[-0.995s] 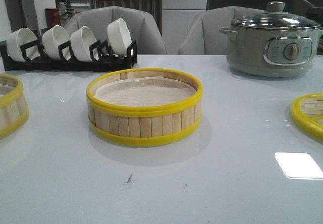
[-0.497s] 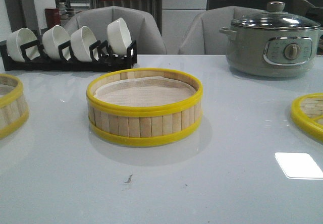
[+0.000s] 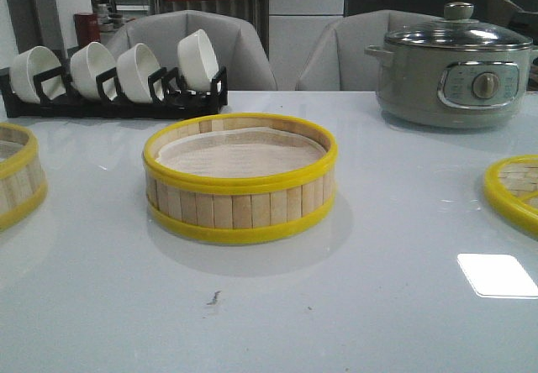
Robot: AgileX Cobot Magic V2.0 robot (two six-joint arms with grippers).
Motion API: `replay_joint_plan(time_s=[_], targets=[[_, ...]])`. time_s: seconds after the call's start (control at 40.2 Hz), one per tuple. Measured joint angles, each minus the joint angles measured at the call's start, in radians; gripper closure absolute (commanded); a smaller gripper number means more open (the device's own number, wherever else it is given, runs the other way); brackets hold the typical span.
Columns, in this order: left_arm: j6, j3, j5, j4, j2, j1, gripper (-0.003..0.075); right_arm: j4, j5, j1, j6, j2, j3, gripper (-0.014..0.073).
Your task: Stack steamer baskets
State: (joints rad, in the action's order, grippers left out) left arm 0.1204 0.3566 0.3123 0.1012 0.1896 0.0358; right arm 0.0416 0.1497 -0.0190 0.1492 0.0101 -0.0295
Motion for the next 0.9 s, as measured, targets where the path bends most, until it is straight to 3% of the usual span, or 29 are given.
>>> replay_joint_plan(time_s=[0.149,0.323,0.622,0.895], targets=[[0.000,0.386,0.201,0.043,0.245,0.012,0.0635,0.000,0.000,0.000,0.000,0.000,0.000,0.0571],[0.000,0.680,0.369,0.066,0.472,0.031,0.0635,0.000,0.000,0.000,0.000,0.000,0.000,0.0571],[0.000,0.751,0.534,0.093,0.610,0.164,0.0635,0.000,0.000,0.000,0.000,0.000,0.000,0.0571],[0.000,0.752,0.523,0.145,0.623,0.176,0.0635,0.000,0.000,0.000,0.000,0.000,0.000,0.0571]])
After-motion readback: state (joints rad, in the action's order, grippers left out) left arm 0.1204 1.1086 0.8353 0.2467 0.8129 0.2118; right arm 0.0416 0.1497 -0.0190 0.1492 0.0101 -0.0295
